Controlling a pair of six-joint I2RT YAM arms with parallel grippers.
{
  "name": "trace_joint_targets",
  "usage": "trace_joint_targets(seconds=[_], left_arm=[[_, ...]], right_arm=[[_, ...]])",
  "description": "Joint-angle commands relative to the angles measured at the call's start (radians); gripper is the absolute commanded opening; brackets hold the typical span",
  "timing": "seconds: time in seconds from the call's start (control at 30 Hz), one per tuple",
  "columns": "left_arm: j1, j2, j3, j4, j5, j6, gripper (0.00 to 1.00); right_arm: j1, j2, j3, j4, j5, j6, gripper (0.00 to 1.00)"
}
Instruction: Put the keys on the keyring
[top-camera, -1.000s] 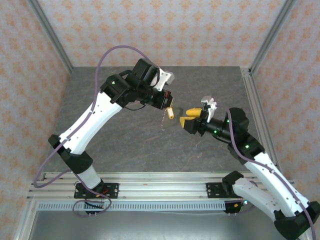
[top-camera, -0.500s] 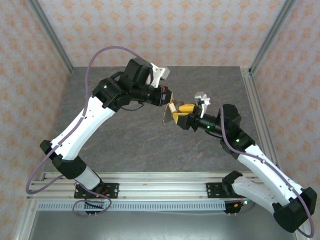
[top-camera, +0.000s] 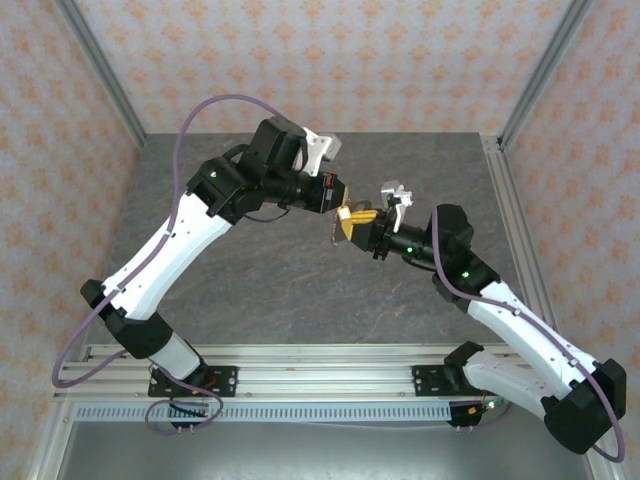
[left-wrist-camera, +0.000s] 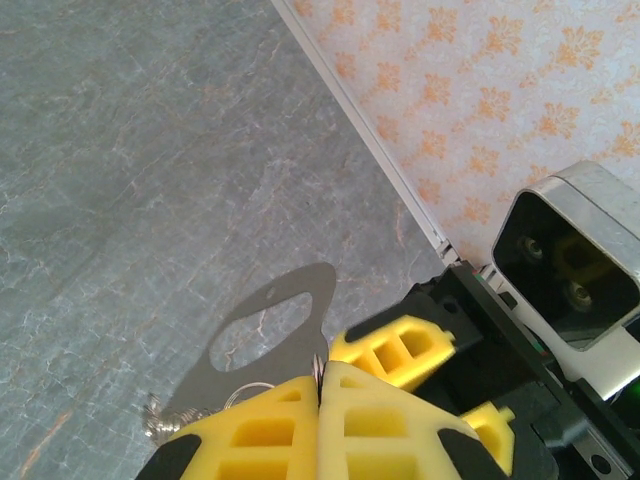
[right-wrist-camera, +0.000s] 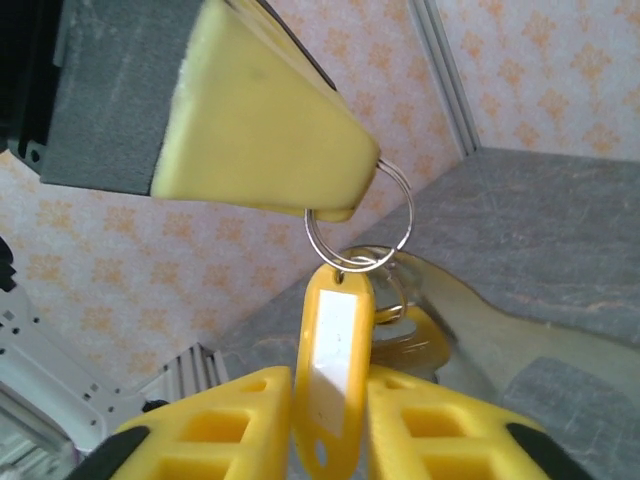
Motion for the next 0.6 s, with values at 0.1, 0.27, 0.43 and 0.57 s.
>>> trace_joint_targets(seconds=[0.1, 0.27, 0.43, 0.57], left_arm=[[-0.002, -0.034, -0.005, 0.031, 0.009, 0.014, 0.00], [-0.001, -0.038, -0.003, 0.020, -0.001, 0.025, 0.00], [0.005, -0.042, 0.007, -0.024, -0.034, 0.056, 0.00], [0.016, -0.055, -0.005, -0.029, -0.041, 0.066, 0.00]], right_arm=[[0.006, -0.003, 0.040, 0.023, -0.026, -0.020, 0.06], [0.005, -0.026, 0.048, -0.043, -0.005, -0.066, 0.00], [0.006, -0.058, 0.068, -0.139, 0.059, -0.134, 0.00], [0.006, -0.070, 0.091, -0.215, 0.104, -0.183, 0.00]])
